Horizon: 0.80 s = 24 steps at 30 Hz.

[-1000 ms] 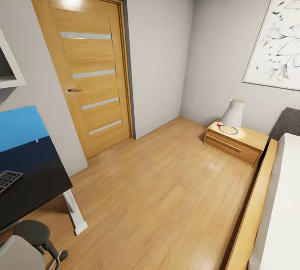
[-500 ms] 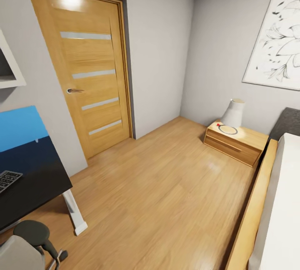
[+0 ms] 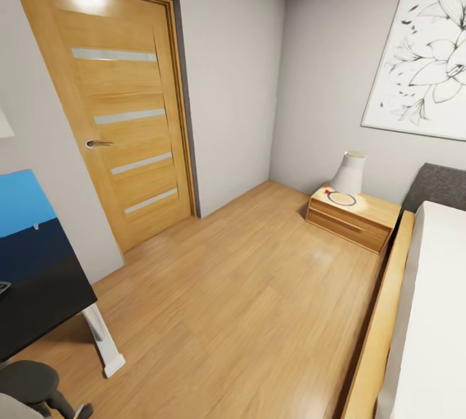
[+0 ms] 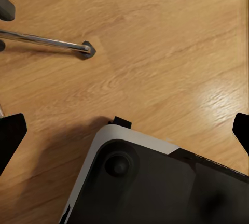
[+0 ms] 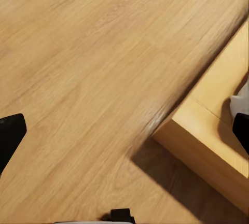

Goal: In the bedroom, organize the workspace by keeping the computer under the desk, ensuring the monitor is on the desk, placing the keyboard on the desk next to the monitor, placing the mouse on the desk next to the keyboard, moving the folder from the swivel chair onto the desk next to the mouse, stacking the notebook on top of the folder with the pen on top of the notebook, and positioning the swivel chair next to the desk.

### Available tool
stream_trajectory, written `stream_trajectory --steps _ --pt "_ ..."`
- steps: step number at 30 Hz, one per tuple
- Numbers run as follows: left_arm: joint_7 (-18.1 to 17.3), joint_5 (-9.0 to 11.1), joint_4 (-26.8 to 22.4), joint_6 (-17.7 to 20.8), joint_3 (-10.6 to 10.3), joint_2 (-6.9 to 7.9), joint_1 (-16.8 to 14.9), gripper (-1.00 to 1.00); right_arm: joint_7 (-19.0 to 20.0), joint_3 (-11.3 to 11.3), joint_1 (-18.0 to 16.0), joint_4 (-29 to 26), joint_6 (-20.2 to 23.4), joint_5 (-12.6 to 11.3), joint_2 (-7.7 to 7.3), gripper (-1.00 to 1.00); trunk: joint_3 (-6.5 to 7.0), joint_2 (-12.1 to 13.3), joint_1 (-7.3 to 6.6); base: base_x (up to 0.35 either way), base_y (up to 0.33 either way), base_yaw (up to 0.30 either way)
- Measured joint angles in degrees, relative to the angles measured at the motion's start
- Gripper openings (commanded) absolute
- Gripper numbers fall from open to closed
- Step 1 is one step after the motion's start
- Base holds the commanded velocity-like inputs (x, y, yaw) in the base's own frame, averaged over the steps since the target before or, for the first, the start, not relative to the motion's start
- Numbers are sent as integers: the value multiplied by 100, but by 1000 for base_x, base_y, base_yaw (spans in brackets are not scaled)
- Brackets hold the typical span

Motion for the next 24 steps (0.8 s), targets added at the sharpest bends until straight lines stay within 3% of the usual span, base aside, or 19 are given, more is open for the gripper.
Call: stream_trajectory --steps 6,24 --pt "0 1 0 -4 0 -1 0 100 1 0 -1 1 6 0 0 100 0 0 1 192 8 -10" --pt "0 1 2 -1 -1 0 0 100 -4 0 1 1 34 0 0 100 0 0 1 41 0 -1"
